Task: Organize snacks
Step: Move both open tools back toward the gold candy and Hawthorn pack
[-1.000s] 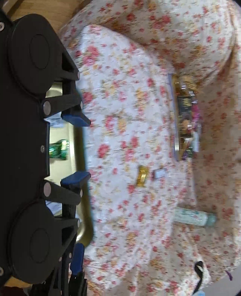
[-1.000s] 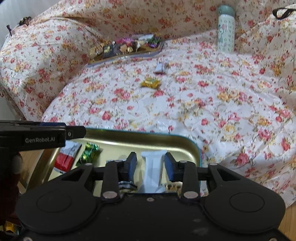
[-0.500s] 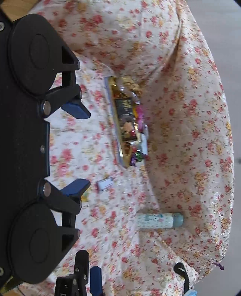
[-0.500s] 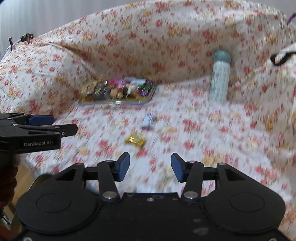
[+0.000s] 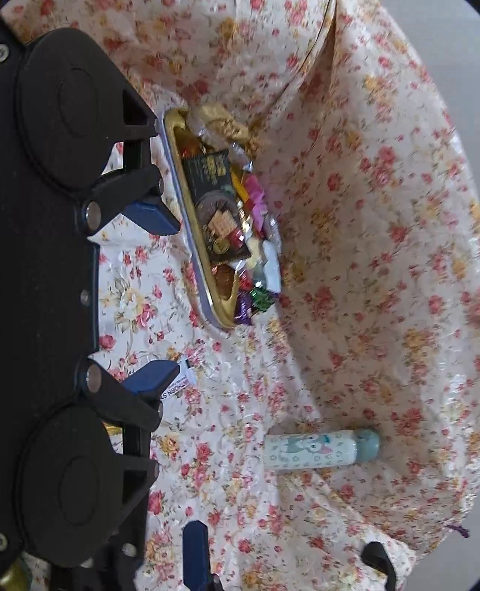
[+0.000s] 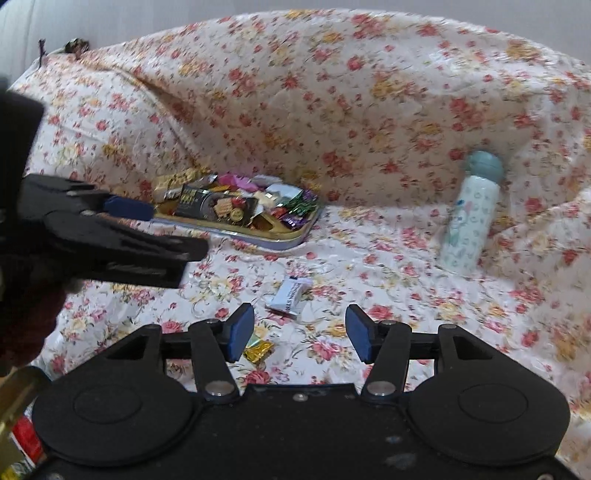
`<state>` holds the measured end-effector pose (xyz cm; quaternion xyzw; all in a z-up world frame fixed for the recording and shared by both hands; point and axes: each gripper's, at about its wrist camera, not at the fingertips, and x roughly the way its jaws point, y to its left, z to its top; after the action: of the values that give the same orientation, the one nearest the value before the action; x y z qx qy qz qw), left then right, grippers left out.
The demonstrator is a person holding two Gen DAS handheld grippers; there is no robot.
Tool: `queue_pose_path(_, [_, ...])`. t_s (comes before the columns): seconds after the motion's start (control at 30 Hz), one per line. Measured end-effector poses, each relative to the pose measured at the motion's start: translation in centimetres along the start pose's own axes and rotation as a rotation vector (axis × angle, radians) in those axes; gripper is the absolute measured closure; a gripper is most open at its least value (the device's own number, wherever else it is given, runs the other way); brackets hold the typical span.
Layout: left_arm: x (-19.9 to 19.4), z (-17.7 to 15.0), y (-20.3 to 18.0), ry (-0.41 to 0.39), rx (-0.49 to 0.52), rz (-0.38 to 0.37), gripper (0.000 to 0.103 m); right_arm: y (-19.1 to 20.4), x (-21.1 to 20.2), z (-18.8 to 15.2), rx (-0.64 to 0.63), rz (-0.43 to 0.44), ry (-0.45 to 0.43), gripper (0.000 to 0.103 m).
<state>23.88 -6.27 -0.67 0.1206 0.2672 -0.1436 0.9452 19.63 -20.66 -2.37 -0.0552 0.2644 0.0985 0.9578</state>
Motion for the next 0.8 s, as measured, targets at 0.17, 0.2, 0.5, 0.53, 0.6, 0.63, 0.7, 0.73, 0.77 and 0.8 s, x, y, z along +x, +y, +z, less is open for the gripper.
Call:
queue_pose_path(0.17, [3.0,-0.6,-0.4,0.033,0.039,-0.043,0.027,0.5,2.4,-0.6,-0.038,0.033,0.05,0.045])
queue_pose_path(0.2, [3.6,-0.6,-0.3,0.046,0.036,-0.053,0.027,0.6,2.7,-0.7,-0.048,0.04,0.056,0.045])
queue_pose_path(0.5, [6.0,-1.1,2.0,0.105,-0.085,-0.119,0.027,1.5,6.0,-1.4,-0.111,0.103,0.106,0.045])
queue_pose_path(0.53, [6.0,-1.1,2.3,0.106,-0.091,-0.118,0.027,1.6,6.3,-1.3,-0.115,0.108,0.109,0.045])
queue_pose_path(0.6, [6.3,-1.2,2.6,0.112,-0.096,-0.111,0.027,1.9,7.0,-1.5,-0.127,0.12,0.113,0.045])
queue_pose_path(0.63, [6.4,-1.3,2.8,0.115,-0.099,-0.109,0.027,2.1,7.2,-1.5,-0.133,0.125,0.113,0.046])
queue_pose_path(0.7, [6.6,-1.3,3.2,0.12,-0.107,-0.108,0.027,2.4,7.7,-1.6,-0.147,0.134,0.113,0.046])
queue_pose_path(0.73, [6.6,-1.4,3.4,0.122,-0.11,-0.108,0.027,2.5,7.9,-1.6,-0.155,0.139,0.114,0.046])
queue_pose_path(0.77, [6.6,-1.4,3.5,0.124,-0.112,-0.107,0.027,2.6,8.1,-1.7,-0.16,0.144,0.117,0.046])
queue_pose_path(0.8, [6.7,-1.4,3.5,0.125,-0.115,-0.108,0.027,2.7,8.2,-1.7,-0.165,0.147,0.115,0.046])
